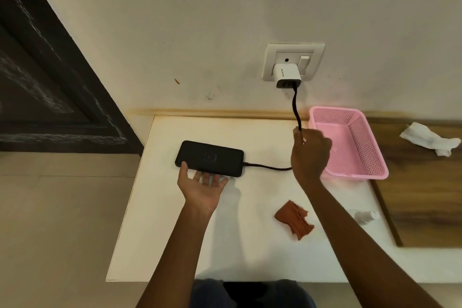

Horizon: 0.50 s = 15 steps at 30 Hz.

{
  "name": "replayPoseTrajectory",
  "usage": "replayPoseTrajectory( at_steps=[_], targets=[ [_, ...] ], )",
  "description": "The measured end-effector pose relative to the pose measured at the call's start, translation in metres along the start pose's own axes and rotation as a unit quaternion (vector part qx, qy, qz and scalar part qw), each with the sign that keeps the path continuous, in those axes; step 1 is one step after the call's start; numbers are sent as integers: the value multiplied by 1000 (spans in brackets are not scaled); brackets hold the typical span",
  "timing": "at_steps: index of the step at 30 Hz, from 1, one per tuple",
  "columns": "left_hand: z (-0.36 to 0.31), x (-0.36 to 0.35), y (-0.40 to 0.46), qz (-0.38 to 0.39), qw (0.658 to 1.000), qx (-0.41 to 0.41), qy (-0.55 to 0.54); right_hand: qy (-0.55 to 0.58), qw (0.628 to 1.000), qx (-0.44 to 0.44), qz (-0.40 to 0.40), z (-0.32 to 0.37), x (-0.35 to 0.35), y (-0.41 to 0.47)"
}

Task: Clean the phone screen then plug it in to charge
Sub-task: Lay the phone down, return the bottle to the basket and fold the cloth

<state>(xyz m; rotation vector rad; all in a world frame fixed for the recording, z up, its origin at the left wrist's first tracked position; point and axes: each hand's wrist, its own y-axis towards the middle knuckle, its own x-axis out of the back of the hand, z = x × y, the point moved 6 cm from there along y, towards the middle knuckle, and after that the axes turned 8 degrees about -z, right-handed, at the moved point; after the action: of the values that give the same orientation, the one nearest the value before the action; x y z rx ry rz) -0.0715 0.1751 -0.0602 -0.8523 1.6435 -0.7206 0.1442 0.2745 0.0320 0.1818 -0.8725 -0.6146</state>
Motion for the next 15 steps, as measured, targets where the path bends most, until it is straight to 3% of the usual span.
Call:
replayPoseTrajectory(
  at_steps=[3,6,15],
  targets=[
    [1,-1,-1,-2,1000,-6,-19,-19,997,-59,36,-9,-13,31],
    [2,-3,-2,-16,999,-24,-23,-34,994,-65,81,-15,-27,56],
    [16,-1,-9,-29,999,-30,9,36,995,-60,67,-16,-27,76]
  ],
)
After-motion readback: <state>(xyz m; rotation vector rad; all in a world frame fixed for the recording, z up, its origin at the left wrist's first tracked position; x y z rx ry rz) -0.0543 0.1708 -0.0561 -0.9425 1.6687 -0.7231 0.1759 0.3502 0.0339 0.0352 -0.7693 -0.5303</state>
